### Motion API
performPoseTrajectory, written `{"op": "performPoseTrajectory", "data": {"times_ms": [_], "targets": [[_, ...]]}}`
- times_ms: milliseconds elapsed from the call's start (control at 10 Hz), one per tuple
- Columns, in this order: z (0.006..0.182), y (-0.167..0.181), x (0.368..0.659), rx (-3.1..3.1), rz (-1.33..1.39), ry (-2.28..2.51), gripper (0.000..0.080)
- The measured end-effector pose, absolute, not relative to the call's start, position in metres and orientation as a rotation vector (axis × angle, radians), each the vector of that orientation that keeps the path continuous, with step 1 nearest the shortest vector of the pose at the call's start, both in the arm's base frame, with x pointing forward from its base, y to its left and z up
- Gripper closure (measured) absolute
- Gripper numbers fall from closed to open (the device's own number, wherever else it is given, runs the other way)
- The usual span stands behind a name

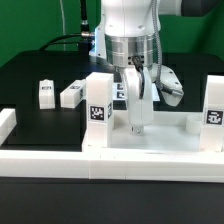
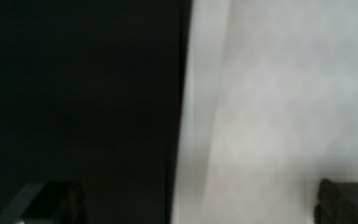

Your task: Assemble desk

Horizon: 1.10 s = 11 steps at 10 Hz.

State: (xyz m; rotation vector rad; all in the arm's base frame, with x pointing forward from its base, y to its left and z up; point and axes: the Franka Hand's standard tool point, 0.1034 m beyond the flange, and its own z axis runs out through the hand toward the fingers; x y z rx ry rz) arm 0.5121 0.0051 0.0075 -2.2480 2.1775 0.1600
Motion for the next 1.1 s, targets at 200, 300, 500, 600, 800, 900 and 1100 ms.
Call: {"op": "performPoseTrajectory", "data": {"times_ms": [200,300,500,600,800,900,1100], "targets": [[0.010,0.005,0.514,-2.250,0.158,2.171,0.0422],[0.010,0.005,0.513,-2.250,0.159,2.171,0.0422],[0.008,0.005,0.511,-2.251,0.169,2.176,0.0599],[0.008,0.003,0.509,-2.238,0.164,2.183,0.0724],[0.009,-0.004,0.503,-2.265,0.139,2.147,0.0727],[0.010,-0.007,0.498,-2.277,0.135,2.132,0.0727],[0.011,-0.015,0.489,-2.319,0.127,2.085,0.0729]]}}
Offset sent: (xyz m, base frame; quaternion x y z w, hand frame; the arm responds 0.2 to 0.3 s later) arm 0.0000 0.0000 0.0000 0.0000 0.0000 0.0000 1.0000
